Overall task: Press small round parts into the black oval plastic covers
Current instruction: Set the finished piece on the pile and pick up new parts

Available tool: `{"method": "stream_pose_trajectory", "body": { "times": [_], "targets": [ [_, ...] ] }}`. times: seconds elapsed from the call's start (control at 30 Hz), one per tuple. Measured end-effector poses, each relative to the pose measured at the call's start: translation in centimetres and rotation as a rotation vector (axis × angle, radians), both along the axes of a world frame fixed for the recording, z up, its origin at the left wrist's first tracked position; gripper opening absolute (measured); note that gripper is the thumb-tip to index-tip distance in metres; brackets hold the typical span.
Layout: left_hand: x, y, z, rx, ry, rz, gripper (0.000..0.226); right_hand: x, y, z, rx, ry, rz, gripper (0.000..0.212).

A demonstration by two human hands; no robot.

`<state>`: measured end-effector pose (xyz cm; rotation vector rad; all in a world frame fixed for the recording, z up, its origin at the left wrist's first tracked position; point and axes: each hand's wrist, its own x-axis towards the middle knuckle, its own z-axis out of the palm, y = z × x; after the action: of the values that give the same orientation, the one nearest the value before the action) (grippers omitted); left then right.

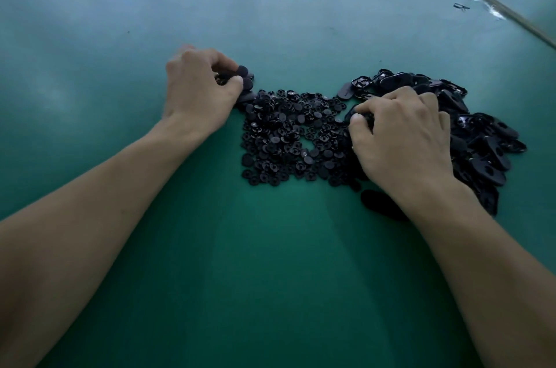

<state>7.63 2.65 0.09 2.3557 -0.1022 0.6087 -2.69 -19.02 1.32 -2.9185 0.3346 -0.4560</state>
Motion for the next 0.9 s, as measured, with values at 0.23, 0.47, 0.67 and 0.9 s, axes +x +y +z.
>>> {"method": "stream_pose_trajectory", "body": {
  "times": [0.23, 0.47, 0.67, 0.9],
  "targets": [
    [-0.5, -0.5, 0.1, 0.000, -0.055, -0.027, 0.006, 0.0, 0.2, 0.1, 0.029, -0.060, 0.019, 0.025],
    [-2.9, -2.7, 0.5, -0.054, -0.078, -0.192, 0.012, 0.1, 0.1, -0.1, 0.077, -0.047, 0.022, 0.024],
    [-3.2, -3.0, 0.2, -0.055, -0.061, -0.243, 0.010, 0.3, 0.0, -0.4, 0.050, -0.060, 0.024, 0.026],
    [-3.2, -3.0, 0.2, -0.033, -0.094, -0.296, 0.011, 0.3, -0.3, -0.6, 0.130, -0.216, 0.083, 0.024]
  ]
}}
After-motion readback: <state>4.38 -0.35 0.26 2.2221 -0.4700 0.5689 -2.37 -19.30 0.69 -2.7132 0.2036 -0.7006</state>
